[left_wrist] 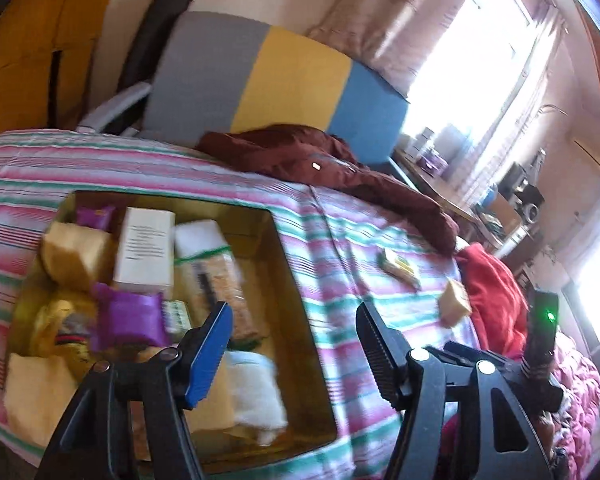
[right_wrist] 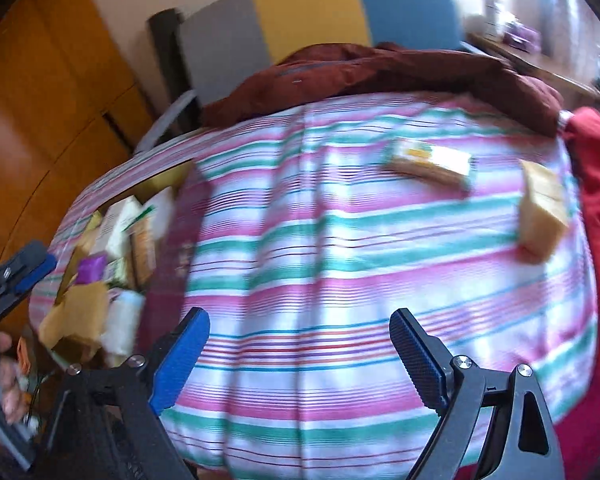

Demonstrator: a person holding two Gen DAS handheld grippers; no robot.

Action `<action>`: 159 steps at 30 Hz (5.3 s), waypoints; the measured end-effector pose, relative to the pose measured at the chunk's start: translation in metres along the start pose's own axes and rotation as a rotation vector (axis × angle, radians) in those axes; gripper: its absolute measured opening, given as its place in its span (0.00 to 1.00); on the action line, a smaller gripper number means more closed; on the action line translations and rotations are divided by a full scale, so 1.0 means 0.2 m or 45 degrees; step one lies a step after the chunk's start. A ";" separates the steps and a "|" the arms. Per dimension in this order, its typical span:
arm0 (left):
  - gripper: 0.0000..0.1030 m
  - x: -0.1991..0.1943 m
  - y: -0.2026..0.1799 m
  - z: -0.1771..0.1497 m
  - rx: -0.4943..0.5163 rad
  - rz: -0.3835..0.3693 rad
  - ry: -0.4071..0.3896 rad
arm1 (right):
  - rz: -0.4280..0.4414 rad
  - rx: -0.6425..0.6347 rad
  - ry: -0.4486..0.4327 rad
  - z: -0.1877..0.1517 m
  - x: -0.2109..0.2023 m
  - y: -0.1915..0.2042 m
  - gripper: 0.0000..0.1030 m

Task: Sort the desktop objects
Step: 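Move both grippers back toward the cracker packet and last sponge, then grasp the last yellow sponge with the right gripper, then grasp the WEIDAN cracker packet with the left gripper while the right gripper holds the sponge, then carry the cracker packet and yellow sponge over the gold tray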

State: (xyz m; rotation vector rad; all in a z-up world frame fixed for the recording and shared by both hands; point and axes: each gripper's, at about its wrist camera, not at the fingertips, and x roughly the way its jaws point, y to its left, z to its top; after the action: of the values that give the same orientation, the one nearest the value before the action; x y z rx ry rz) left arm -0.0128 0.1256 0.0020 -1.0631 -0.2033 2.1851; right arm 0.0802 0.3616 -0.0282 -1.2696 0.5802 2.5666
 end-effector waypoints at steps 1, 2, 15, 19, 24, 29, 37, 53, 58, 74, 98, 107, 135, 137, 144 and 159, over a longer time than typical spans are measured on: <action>0.62 0.02 -0.03 -0.01 0.006 -0.013 0.022 | -0.015 0.022 -0.006 0.00 -0.01 -0.04 0.89; 0.62 0.04 -0.05 -0.01 0.017 -0.019 0.041 | -0.030 0.043 -0.011 0.00 -0.02 -0.07 0.90; 0.62 0.16 -0.40 -0.06 0.243 -0.119 0.160 | -0.195 0.242 -0.131 0.11 -0.20 -0.45 0.90; 0.62 0.22 -0.45 -0.04 0.263 -0.109 0.201 | -0.256 0.286 -0.144 0.17 -0.22 -0.56 0.90; 0.62 0.29 -0.55 -0.04 0.331 -0.077 0.224 | -0.314 0.360 -0.160 0.26 -0.21 -0.71 0.90; 0.62 0.37 -0.61 -0.02 0.371 -0.032 0.273 | -0.336 0.420 -0.177 0.34 -0.16 -0.81 0.90; 0.62 0.45 -0.70 0.03 0.411 -0.013 0.306 | -0.393 0.451 -0.189 0.42 -0.02 -0.92 0.90; 0.61 0.60 -0.97 0.13 0.679 0.074 0.313 | -0.332 0.611 -0.128 0.39 0.03 -1.03 0.90; 0.61 0.69 -1.04 0.16 0.771 0.109 0.359 | -0.340 0.578 -0.055 0.40 0.08 -1.02 0.90; 0.61 0.99 -1.22 0.15 1.167 0.079 0.429 | -0.431 0.475 0.044 0.38 0.15 -0.97 0.39; 0.67 1.62 -1.28 0.14 1.689 -0.108 0.706 | -0.247 0.541 0.011 0.38 0.13 -1.00 0.38; 0.66 1.75 -1.31 0.07 1.864 -0.186 0.750 | -0.219 0.561 0.027 0.39 0.17 -1.01 0.38; 0.50 1.28 -1.25 0.21 1.110 0.083 0.606 | -0.073 0.310 0.042 0.43 0.24 -0.81 0.39; 0.50 1.18 -1.25 0.25 1.065 0.093 0.546 | -0.058 0.279 0.040 0.43 0.23 -0.79 0.39; 0.50 0.82 -1.14 0.35 0.952 0.203 0.338 | -0.036 0.230 0.007 0.43 0.20 -0.74 0.39; 0.50 0.33 -0.86 0.42 0.713 0.409 0.051 | -0.002 0.108 0.002 0.43 0.20 -0.63 0.39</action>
State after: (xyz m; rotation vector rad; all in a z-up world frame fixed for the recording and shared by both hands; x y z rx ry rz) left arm -0.0139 0.3088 0.0860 -0.8523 0.6040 2.2885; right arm 0.0414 0.5132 -0.0448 -1.2444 0.6802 2.5110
